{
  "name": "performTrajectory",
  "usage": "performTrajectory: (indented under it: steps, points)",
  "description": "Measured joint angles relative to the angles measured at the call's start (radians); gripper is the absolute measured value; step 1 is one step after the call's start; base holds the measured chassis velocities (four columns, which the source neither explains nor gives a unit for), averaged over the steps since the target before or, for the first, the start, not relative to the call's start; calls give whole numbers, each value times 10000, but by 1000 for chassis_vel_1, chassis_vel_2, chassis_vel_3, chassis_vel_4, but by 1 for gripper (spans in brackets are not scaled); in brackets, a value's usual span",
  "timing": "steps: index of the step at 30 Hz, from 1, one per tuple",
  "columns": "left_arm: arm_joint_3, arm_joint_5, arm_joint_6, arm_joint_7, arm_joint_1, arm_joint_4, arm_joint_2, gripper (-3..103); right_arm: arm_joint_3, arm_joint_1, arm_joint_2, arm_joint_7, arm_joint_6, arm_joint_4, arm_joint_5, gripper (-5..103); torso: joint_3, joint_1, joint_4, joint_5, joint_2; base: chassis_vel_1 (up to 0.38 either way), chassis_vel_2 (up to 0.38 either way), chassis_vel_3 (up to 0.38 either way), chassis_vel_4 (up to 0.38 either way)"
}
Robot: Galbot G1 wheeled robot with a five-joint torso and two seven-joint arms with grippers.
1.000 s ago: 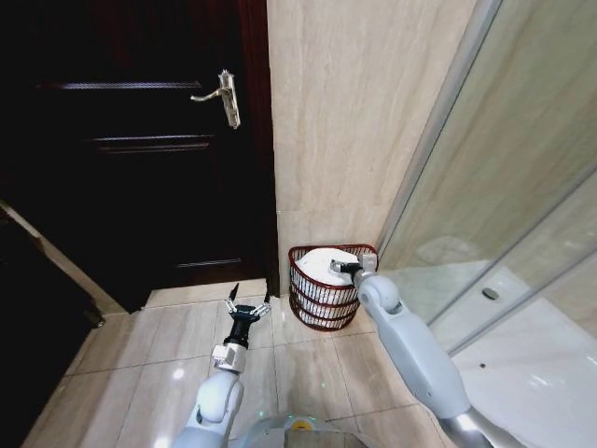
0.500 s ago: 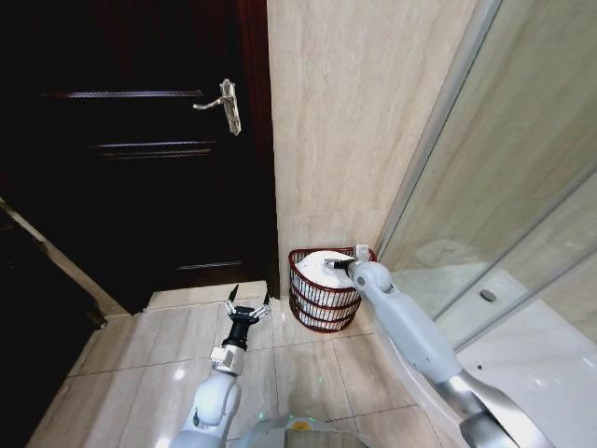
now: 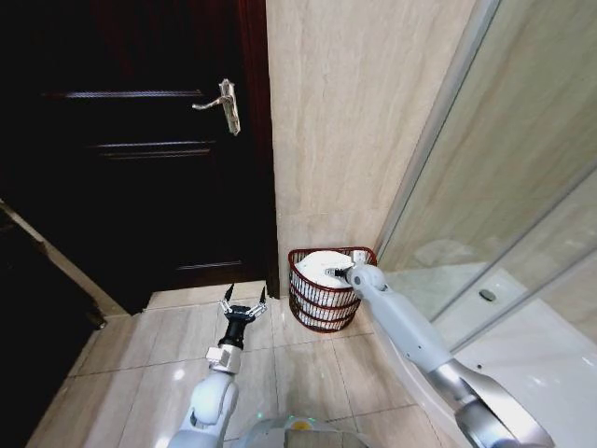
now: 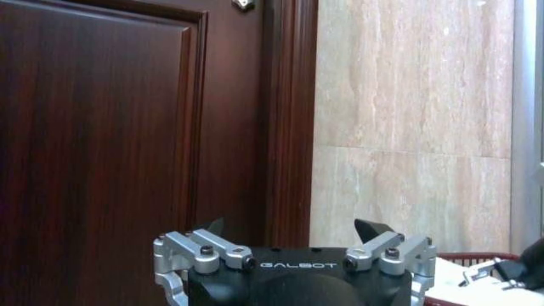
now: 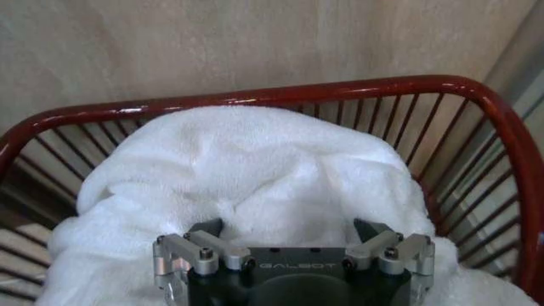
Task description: Discard the used towel into the hamper.
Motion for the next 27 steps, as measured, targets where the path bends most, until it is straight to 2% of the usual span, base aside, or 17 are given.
performTrajectory:
  steps: [5,13,22,27]
  points:
    - [-74,-47,-239,-23,-100,315,-19,100,76,444,580,-292,3,-1076,-438,100,-9,-4,-1,-3,-12,0,0,0,0]
    - [-290,-158,-316,-16,-91,374,31,100,182,642,1186,-704,18,-2117,-1135,100,-18,-10,-1,-3,-24,0,0,0,0]
    - [-255,-171,-352,-7,-115,374,14,100,289,463,1166,-664,21,-1717,-1285,100,-20,-11,-1,0,-34,0,0,0,0]
    - [-188,-168,-377,-11,-78,310,-36,100,486,398,668,-422,53,-331,-1232,100,-24,-12,3,0,-38,0,0,0,0]
